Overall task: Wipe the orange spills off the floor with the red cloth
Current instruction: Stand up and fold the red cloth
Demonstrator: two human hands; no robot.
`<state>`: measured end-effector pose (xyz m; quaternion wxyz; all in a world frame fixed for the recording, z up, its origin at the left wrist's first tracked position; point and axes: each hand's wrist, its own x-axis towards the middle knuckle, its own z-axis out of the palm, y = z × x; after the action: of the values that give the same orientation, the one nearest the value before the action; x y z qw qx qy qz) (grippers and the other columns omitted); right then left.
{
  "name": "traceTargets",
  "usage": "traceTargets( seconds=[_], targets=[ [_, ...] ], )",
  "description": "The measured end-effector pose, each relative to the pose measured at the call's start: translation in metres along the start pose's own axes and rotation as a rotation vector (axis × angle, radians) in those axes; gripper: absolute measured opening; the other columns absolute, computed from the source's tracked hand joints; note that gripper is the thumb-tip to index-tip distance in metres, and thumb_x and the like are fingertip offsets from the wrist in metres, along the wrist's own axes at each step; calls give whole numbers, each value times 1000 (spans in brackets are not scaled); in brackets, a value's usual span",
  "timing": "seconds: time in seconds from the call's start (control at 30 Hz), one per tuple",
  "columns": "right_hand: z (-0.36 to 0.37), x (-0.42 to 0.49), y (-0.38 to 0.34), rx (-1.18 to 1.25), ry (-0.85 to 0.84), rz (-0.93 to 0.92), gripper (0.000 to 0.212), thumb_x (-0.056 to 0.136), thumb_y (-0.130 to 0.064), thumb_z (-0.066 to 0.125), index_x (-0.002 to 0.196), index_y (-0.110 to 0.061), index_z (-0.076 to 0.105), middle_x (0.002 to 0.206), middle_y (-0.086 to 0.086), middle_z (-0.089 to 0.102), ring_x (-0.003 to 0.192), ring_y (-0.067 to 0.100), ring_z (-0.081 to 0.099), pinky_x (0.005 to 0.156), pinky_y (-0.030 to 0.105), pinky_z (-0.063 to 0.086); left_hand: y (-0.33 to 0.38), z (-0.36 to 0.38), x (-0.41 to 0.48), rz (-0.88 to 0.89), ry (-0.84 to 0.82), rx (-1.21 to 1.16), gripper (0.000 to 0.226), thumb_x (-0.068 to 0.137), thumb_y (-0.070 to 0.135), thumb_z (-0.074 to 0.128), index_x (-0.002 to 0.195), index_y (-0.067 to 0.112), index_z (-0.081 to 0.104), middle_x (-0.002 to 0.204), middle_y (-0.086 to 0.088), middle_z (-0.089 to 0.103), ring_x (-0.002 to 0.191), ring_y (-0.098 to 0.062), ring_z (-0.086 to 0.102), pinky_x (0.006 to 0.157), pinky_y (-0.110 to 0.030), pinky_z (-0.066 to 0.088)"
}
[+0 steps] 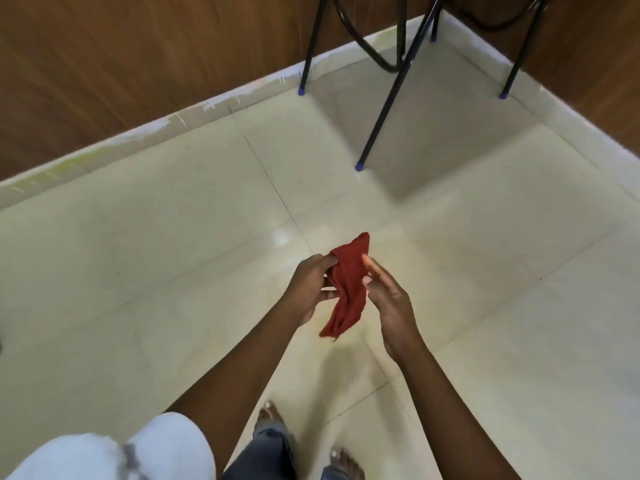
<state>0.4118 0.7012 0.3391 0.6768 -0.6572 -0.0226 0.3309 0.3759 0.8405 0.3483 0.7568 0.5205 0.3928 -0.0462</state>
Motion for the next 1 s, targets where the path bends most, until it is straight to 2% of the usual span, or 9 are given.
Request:
traceTargets(
  seconds=[0.23, 0.3, 0.4, 0.53, 0.67, 0.77, 0.83, 0.9, 1.0],
  targets=[
    [-3, -96, -157, -42, 51, 80, 28, 92, -12, 52, 117, -21, 62, 122, -2, 63, 114, 12, 56, 91, 31, 39, 124, 35, -146, 50, -24, -63, 13, 96, 20, 46, 86, 14, 52, 70, 2, 55, 66, -15, 55, 61, -30, 46],
    [-2, -120, -193, -79, 41, 91, 25, 90, -11, 56, 113, -17, 64, 117, 0, 65, 110, 12, 58, 86, 25, 43, 150, 40, -181, 42, -58, -90, 13, 97, 20, 45, 89, 13, 52, 77, -2, 55, 70, -18, 56, 66, -35, 50],
    [3, -156, -239, -129, 43, 58, 28, 89, -9, 58, 117, -14, 60, 111, -5, 63, 96, -1, 58, 69, 8, 42, 181, 42, -231, 59, -115, -155, 13, 98, 21, 44, 99, 10, 52, 82, -6, 56, 73, -22, 59, 70, -40, 55],
    [3, -199, -290, -131, -25, 100, 33, 90, -14, 58, 122, -20, 55, 101, -9, 60, 92, -1, 55, 69, 15, 39, 214, 41, -289, 79, -163, -258, 14, 98, 21, 40, 94, 15, 52, 82, -2, 54, 66, -17, 60, 61, -34, 55],
    [12, -224, -314, -81, -31, 121, 37, 88, -16, 60, 125, -20, 55, 87, -2, 61, 82, 12, 58, 68, 26, 44, 242, 37, -326, 95, -208, -335, 17, 98, 19, 39, 89, 15, 52, 79, -5, 54, 57, -18, 63, 58, -34, 57],
    [32, -230, -328, -461, 168, -94, 38, 85, -22, 65, 121, -18, 55, 98, 0, 55, 92, 15, 56, 82, 30, 46, 257, 35, -344, 161, -194, -244, 20, 98, 18, 39, 83, 15, 51, 77, -6, 54, 57, -19, 62, 56, -33, 56],
    [56, -238, -343, -576, 273, -278, 26, 83, -26, 67, 106, -18, 61, 105, 0, 55, 93, 14, 56, 81, 26, 45, 265, 33, -353, 217, -181, -126, 19, 99, 18, 38, 88, 14, 53, 81, -7, 57, 64, -22, 63, 60, -35, 55],
    [86, -246, -356, -603, 220, -355, 22, 81, -33, 68, 95, -17, 60, 99, 0, 57, 86, 13, 58, 73, 25, 46, 266, 32, -360, 265, -180, -31, 19, 100, 20, 38, 94, 13, 54, 87, -7, 60, 72, -24, 63, 64, -36, 54],
    [119, -249, -362, -784, 227, -351, 31, 79, -41, 68, 96, -17, 57, 96, -2, 54, 82, 14, 57, 73, 32, 51, 268, 27, -367, 281, -189, 27, 25, 99, 32, 40, 99, 14, 58, 93, -6, 65, 82, -23, 64, 69, -35, 53]
  ],
)
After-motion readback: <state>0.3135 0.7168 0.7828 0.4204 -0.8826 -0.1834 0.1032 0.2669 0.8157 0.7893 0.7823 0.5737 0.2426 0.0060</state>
